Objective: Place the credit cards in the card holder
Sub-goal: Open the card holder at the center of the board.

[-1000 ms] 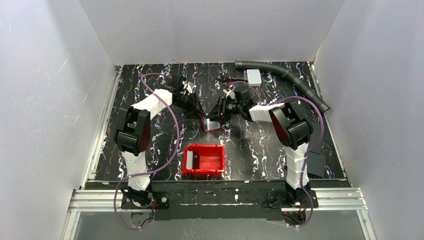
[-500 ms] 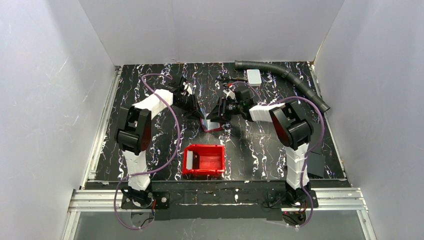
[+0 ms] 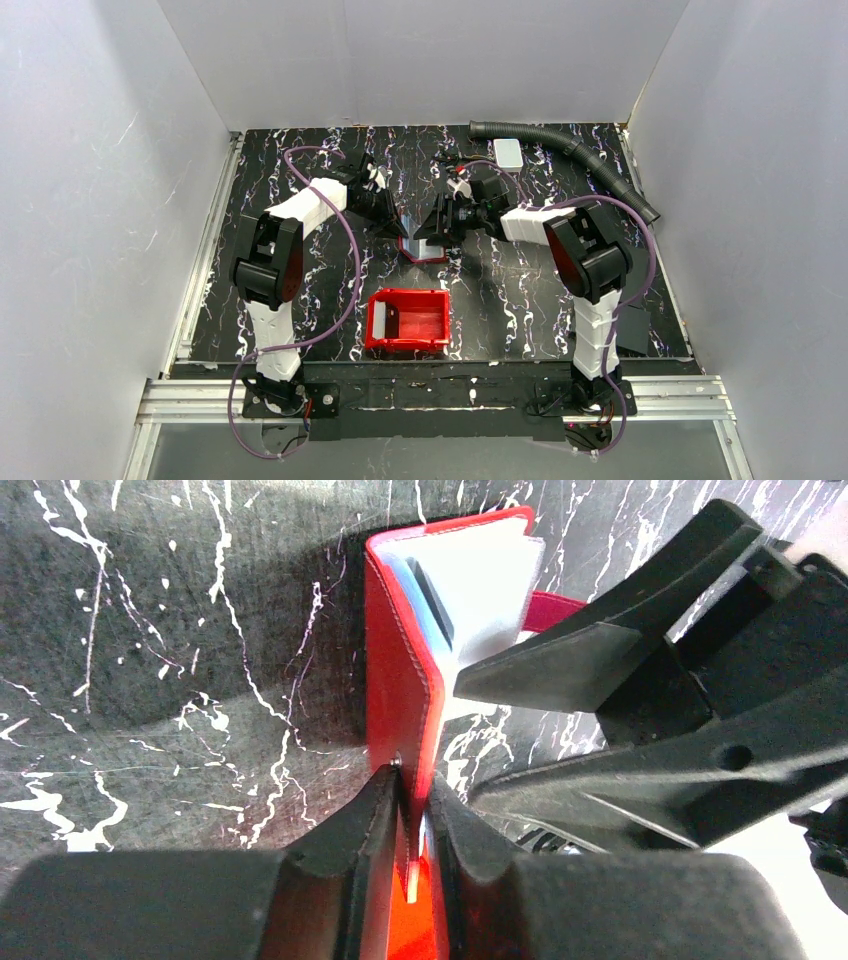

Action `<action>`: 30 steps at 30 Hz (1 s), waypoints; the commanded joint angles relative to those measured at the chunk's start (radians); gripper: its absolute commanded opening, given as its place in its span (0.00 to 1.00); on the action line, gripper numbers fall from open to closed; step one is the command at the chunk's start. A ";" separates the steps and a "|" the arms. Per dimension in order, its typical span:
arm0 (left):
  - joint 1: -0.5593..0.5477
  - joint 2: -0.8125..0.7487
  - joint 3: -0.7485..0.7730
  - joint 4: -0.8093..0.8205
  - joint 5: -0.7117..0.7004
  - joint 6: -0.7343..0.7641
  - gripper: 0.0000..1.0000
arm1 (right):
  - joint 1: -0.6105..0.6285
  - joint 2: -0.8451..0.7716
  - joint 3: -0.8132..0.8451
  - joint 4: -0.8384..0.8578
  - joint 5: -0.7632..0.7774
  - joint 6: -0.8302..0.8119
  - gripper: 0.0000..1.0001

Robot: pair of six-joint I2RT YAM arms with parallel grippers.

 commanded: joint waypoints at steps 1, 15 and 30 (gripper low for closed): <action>-0.008 -0.006 0.038 -0.022 0.005 0.011 0.12 | -0.001 -0.090 0.036 -0.087 0.053 -0.114 0.67; -0.015 -0.017 0.064 -0.028 0.003 -0.001 0.05 | 0.004 -0.036 0.057 -0.037 0.032 -0.067 0.68; -0.032 -0.002 0.071 -0.066 -0.040 0.032 0.00 | 0.035 0.005 0.198 -0.204 0.286 -0.031 0.73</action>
